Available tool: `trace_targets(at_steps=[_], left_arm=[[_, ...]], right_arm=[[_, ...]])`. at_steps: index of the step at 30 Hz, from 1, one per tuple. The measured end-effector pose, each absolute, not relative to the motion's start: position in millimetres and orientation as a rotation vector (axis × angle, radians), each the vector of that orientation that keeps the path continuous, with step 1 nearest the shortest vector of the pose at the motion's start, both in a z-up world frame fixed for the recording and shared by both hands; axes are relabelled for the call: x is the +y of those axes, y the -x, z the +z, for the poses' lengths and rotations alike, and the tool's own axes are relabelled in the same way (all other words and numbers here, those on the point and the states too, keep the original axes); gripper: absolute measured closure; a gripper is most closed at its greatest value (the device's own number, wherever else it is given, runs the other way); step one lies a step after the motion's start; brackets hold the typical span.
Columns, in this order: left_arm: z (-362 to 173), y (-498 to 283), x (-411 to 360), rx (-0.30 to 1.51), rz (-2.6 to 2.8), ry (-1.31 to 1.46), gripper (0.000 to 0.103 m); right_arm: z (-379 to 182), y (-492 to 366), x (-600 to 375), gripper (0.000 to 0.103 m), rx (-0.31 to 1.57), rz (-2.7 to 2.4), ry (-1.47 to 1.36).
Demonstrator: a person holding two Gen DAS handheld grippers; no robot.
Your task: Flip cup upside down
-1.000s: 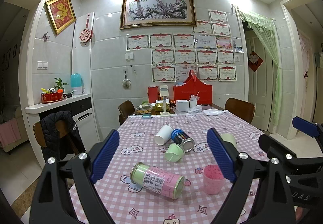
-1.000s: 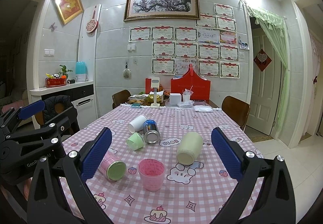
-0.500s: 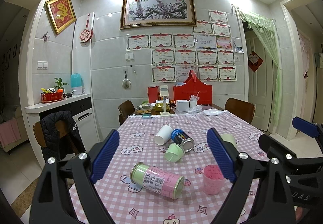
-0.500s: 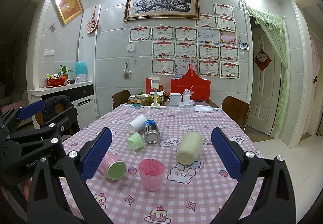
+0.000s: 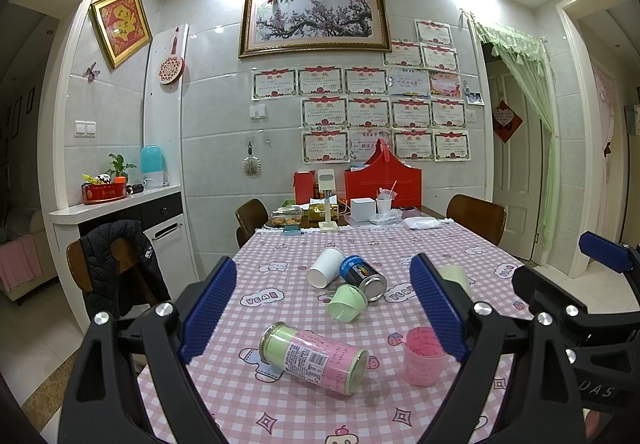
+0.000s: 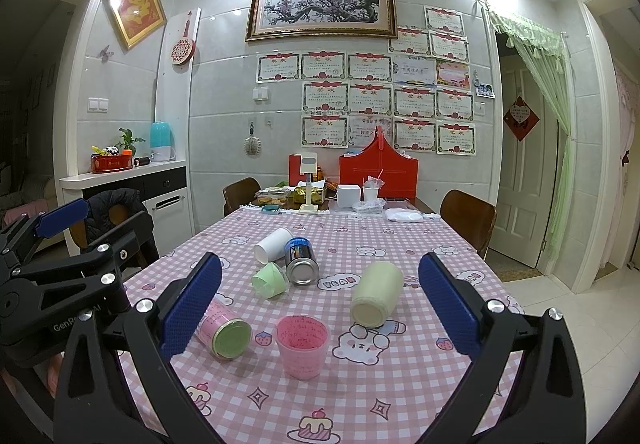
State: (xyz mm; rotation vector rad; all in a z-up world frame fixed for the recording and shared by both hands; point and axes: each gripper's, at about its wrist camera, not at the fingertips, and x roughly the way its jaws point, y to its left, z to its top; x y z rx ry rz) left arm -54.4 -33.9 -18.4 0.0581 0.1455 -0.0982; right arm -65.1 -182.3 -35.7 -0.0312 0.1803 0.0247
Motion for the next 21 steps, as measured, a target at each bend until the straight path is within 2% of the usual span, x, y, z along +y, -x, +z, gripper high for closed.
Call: trace_targets(at_steps=[21], left_arm=[[-17.7, 54.4, -29.5, 0.150, -0.097, -0.054, 0.016]], right_arm=[[-36.3, 62.2, -179.3, 0.008, 0.182, 0.026, 0.031]])
